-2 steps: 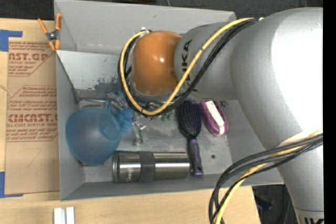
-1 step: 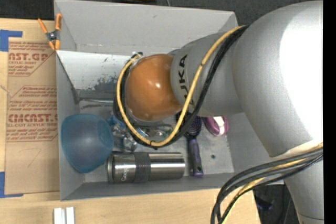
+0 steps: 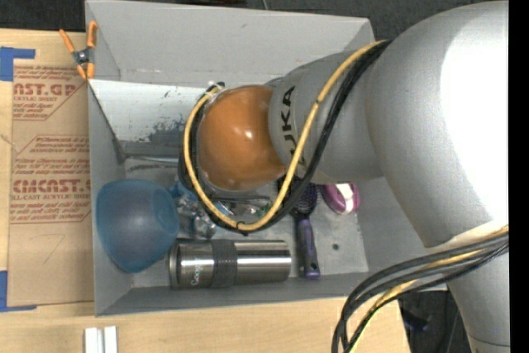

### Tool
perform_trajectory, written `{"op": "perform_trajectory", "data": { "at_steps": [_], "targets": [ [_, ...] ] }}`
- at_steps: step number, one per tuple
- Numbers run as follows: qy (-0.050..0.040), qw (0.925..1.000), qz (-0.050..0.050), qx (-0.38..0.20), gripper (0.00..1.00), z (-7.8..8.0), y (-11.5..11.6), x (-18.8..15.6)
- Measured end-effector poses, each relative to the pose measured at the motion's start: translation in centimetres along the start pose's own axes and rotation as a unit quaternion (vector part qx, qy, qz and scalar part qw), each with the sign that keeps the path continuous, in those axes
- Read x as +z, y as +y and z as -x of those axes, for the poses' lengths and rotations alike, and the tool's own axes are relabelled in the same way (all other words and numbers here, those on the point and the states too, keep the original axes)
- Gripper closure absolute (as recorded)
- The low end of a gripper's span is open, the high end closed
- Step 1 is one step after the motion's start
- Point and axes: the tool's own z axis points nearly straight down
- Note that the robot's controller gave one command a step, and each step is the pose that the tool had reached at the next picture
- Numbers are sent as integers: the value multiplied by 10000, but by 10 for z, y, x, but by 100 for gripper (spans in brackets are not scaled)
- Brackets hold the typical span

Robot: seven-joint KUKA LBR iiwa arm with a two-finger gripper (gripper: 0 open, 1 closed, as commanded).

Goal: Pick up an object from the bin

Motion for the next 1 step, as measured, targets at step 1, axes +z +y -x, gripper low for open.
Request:
{"op": "perform_trajectory", "data": {
  "at_steps": [1],
  "targets": [
    [63, 10000, 41, 18, 100, -2, 2, -24]
  ]
}}
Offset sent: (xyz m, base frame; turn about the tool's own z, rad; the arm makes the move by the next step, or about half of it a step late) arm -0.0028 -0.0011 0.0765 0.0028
